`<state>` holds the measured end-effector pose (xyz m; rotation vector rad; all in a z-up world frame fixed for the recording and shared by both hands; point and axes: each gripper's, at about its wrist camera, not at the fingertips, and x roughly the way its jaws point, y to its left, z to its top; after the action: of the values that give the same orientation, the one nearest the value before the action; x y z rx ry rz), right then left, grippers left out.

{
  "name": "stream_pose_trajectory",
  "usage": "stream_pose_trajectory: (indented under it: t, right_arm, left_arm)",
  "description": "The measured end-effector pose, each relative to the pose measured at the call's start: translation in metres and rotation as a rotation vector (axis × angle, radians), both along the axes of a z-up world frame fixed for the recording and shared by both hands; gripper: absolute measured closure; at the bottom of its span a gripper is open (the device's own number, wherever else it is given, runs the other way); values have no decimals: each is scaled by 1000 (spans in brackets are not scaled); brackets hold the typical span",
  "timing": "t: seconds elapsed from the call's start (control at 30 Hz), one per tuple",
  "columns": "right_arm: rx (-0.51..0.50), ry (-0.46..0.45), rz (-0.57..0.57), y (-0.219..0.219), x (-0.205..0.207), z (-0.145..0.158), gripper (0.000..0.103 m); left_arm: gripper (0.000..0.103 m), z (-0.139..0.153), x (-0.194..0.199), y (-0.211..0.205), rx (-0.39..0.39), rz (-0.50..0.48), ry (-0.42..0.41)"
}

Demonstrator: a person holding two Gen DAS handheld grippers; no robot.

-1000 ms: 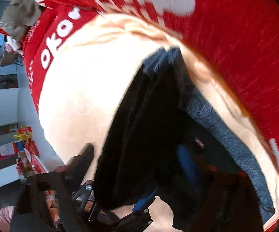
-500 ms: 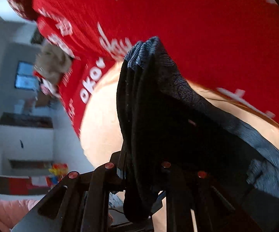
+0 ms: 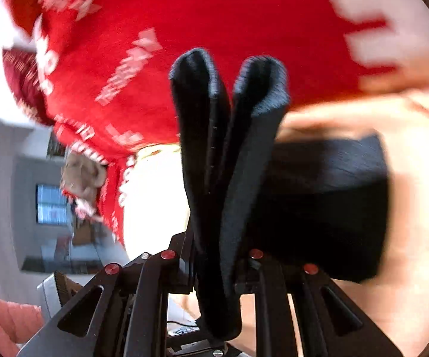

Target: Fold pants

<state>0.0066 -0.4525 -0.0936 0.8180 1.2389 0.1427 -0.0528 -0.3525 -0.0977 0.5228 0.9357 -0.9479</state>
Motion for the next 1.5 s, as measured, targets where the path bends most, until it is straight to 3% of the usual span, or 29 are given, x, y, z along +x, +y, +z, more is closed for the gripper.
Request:
stream_pose_trajectory:
  t: [0.13, 0.23, 0.3, 0.33, 0.37, 0.5, 0.67, 0.73, 0.8, 0.93, 1.17, 1.27, 1.3, 1.33, 1.5]
  right_arm:
    - [9, 59, -79, -30, -18, -48, 86]
    - [31, 81, -116, -42, -26, -71, 85]
    - [32, 84, -132, -48, -31, -80, 84]
    - [38, 83, -143, -44, -30, -82, 84]
    - [42, 83, -154, -42, -31, -81, 84]
    - [-44, 103, -143, -40, -32, -71, 81]
    - [-237, 173, -94, -18, -28, -50, 74]
    - [-314, 207, -78, -19, -34, -43, 58]
    - [-381, 237, -59, -15, -41, -41, 52]
    - [-397, 279, -83, -14, -55, -38, 45]
    - [-436, 334, -109, 7, -72, -31, 42]
    - [-415, 330, -113, 19, -78, -28, 32]
    - [-408, 328, -114, 21, -80, -28, 31]
    - [-402, 329, -114, 23, -81, -28, 31]
    - [-385, 338, -111, 35, -79, -33, 31]
  left_arm:
    - [63, -28, -12, -24, 71, -28, -7]
    - [55, -33, -13, -25, 86, -48, -7]
    - [43, -31, -12, -22, 91, -50, -3]
    - [24, -28, -10, -20, 89, -44, 2]
    - [18, -24, -9, -14, 73, -30, 6]
    - [18, -7, 5, 10, 62, -2, 21]
    - [18, -5, 29, 42, 106, 116, 130]
    - [18, -7, 40, 55, 127, 162, 156]
    - [18, -9, 45, 66, 138, 202, 151]
    - [18, -16, 56, 87, 159, 253, 151]
    - [18, -25, 73, 111, 140, 347, 280]
    - [17, -29, 77, 118, 131, 378, 321]
    - [14, -33, 80, 121, 127, 391, 344]
    - [0, -35, 82, 122, 127, 399, 356]
    - [0, -39, 89, 131, 122, 436, 375]
